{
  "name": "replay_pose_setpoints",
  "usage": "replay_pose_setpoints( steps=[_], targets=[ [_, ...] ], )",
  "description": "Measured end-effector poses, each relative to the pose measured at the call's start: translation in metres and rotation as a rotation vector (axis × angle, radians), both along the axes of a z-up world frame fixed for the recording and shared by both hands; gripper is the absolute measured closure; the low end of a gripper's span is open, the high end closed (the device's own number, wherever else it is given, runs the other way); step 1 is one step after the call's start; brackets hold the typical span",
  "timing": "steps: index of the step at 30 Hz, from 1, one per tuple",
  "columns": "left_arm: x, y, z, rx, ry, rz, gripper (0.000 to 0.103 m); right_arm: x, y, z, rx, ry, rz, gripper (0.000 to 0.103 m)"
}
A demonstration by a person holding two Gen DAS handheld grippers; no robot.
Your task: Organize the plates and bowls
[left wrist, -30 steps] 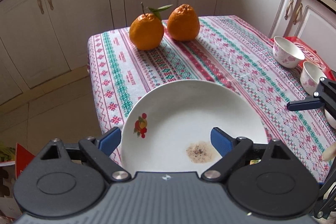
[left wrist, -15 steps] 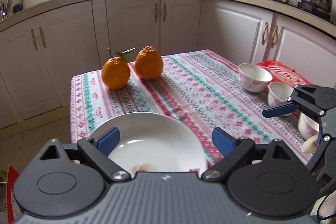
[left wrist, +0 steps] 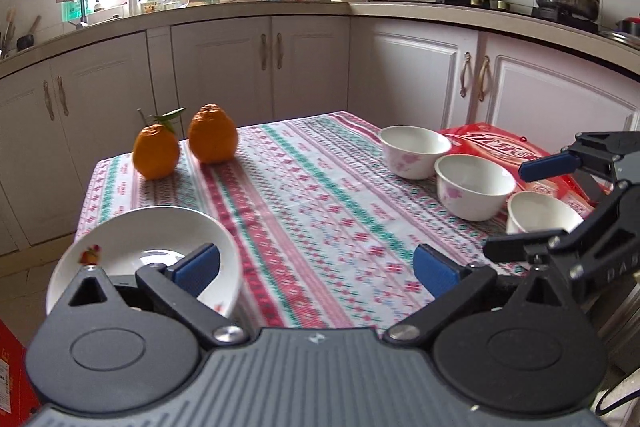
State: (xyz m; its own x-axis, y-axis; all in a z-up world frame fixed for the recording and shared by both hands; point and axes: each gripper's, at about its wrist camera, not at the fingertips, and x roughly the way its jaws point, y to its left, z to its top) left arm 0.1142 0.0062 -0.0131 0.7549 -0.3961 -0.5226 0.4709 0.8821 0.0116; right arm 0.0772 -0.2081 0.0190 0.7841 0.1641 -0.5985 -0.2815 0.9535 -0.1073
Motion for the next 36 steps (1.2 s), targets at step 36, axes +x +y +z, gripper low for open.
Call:
replay_pose_setpoints(
  steps=[36],
  targets=[
    [-0.023,-0.176,-0.060,0.019,0.061,-0.549,0.008,0.006,-0.152,-0.039,0.297,0.199,-0.235,0.015]
  ],
)
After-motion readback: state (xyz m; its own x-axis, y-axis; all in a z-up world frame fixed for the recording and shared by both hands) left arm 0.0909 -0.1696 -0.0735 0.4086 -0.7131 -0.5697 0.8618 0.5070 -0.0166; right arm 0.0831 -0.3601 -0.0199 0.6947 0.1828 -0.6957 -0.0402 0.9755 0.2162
